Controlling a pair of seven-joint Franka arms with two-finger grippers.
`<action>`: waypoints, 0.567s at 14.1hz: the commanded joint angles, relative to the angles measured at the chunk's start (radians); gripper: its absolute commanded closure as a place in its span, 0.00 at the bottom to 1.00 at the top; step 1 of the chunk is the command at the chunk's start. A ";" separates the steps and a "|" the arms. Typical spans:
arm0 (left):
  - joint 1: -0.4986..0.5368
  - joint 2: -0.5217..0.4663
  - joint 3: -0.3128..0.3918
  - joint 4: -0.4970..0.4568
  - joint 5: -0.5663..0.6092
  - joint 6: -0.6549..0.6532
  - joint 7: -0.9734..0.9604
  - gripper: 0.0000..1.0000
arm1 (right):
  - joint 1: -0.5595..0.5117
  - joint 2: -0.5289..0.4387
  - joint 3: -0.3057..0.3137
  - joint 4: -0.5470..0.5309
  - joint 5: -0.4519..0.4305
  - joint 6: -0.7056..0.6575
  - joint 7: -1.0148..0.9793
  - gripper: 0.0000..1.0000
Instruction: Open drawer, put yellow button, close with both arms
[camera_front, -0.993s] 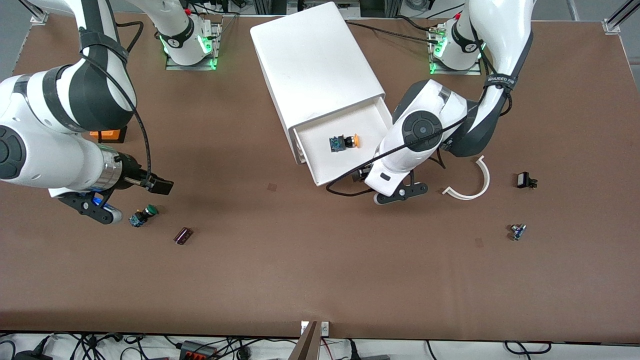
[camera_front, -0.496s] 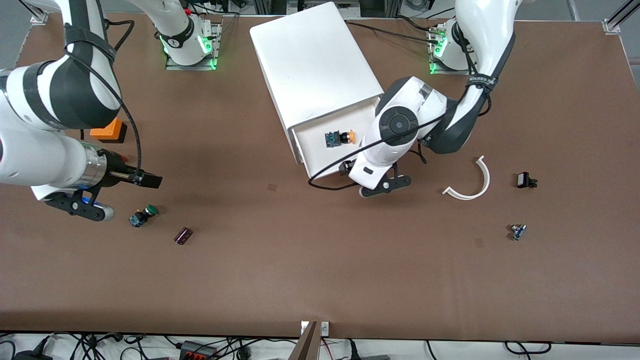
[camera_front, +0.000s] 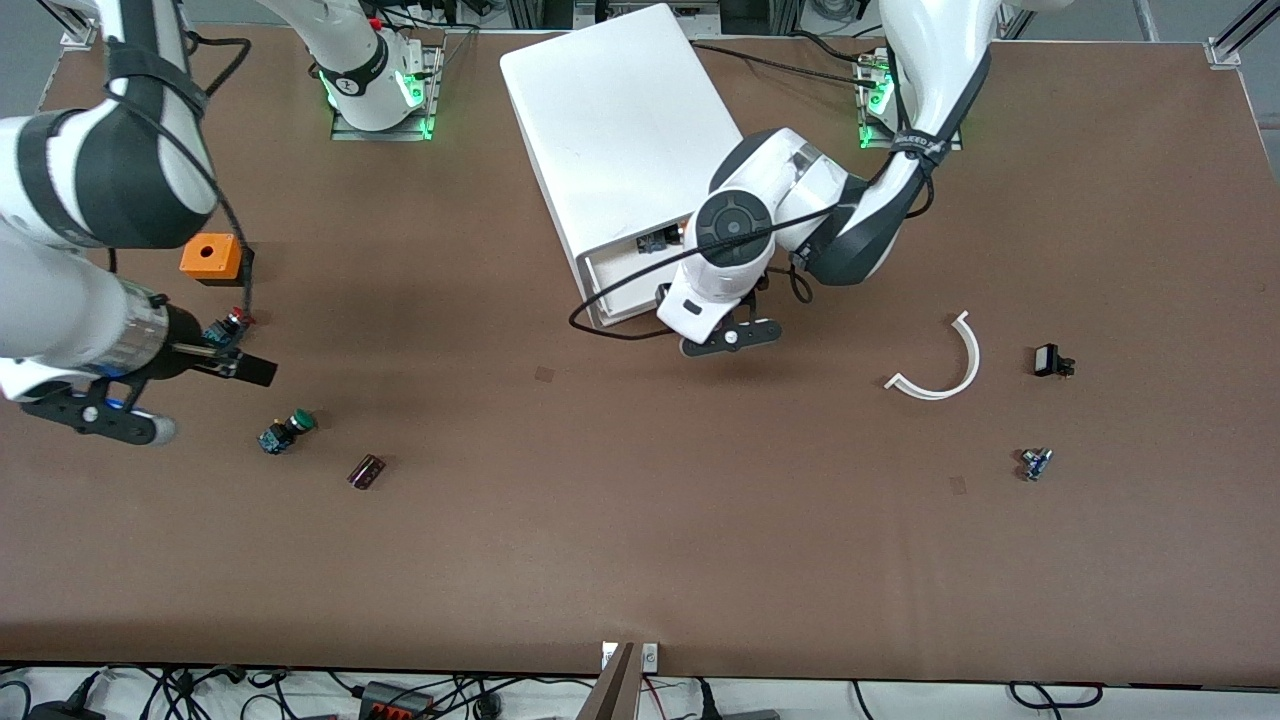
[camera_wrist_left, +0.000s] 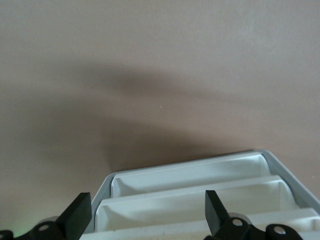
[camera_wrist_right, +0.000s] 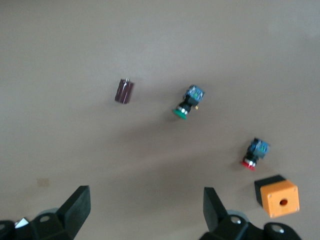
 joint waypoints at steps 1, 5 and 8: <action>-0.017 0.005 0.000 0.006 -0.018 -0.049 -0.008 0.00 | -0.110 -0.120 0.066 -0.152 -0.013 0.103 -0.144 0.00; -0.024 0.003 -0.029 0.006 -0.078 -0.083 -0.019 0.00 | -0.161 -0.189 0.065 -0.180 -0.010 0.133 -0.249 0.00; -0.030 0.005 -0.037 0.004 -0.078 -0.085 -0.019 0.00 | -0.166 -0.206 0.037 -0.160 -0.009 0.053 -0.301 0.00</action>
